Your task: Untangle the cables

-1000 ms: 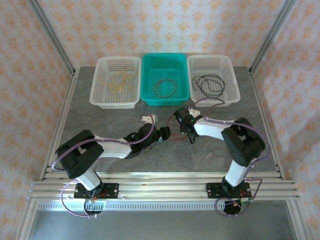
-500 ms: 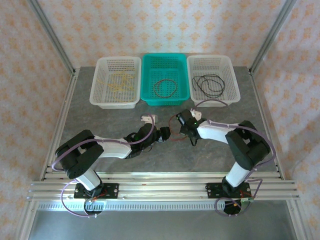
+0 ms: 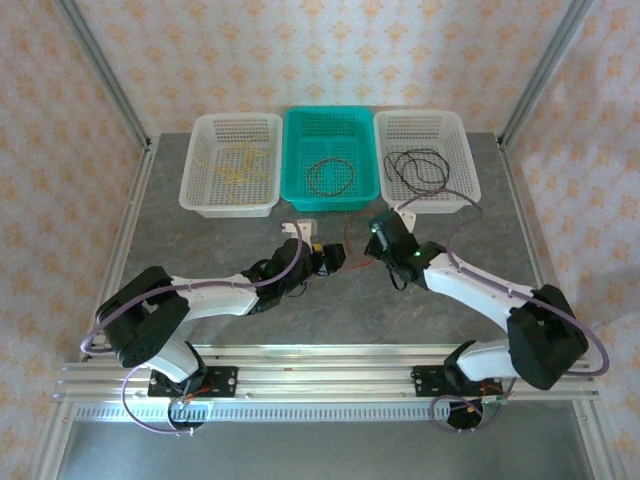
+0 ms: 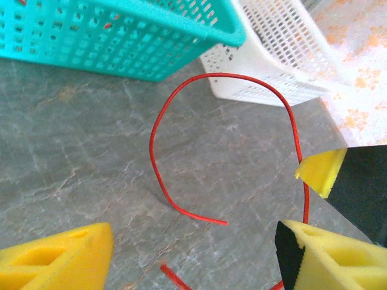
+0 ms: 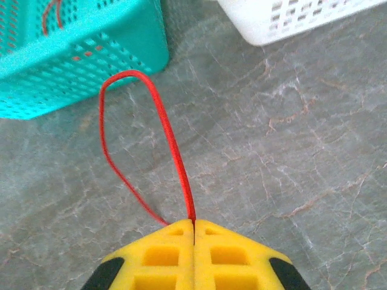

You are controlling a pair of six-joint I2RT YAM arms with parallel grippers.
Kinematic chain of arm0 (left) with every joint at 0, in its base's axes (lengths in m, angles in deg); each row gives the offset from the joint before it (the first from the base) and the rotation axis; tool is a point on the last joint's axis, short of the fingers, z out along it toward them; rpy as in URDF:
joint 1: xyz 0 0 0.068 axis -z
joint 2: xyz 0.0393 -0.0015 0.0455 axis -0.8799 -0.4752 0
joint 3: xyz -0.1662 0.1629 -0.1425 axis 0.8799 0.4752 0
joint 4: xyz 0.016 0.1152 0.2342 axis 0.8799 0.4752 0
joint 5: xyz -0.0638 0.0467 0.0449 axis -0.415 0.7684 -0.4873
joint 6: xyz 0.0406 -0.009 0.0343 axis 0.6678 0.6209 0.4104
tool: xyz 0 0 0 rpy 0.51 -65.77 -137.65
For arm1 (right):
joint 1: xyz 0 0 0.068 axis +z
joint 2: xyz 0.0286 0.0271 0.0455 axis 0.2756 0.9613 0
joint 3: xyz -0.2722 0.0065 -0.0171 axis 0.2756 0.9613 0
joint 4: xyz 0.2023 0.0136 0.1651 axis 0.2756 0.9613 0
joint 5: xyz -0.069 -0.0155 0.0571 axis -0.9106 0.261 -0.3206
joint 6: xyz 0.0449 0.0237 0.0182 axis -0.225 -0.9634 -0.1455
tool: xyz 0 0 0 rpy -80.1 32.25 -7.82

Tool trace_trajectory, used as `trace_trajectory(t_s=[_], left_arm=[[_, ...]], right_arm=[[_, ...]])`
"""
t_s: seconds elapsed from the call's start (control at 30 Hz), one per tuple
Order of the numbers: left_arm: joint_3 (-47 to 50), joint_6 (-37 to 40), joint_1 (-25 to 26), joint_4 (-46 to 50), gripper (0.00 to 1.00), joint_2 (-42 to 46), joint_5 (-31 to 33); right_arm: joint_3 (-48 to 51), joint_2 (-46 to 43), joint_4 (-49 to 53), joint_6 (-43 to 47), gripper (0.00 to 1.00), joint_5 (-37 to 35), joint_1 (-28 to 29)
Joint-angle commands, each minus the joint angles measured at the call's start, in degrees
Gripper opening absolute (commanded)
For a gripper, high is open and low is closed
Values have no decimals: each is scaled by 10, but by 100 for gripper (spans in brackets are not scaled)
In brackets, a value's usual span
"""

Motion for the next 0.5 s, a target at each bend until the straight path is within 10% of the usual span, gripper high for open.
trace_trajectory(t_s=[0.0, 0.47], left_arm=[[-25, 26, 4, 19, 72, 29, 11], [-82, 83, -24, 79, 73, 78, 44]], right_arm=[[-10, -30, 27, 23, 0, -28, 3], [-95, -65, 53, 50, 0, -49, 3]])
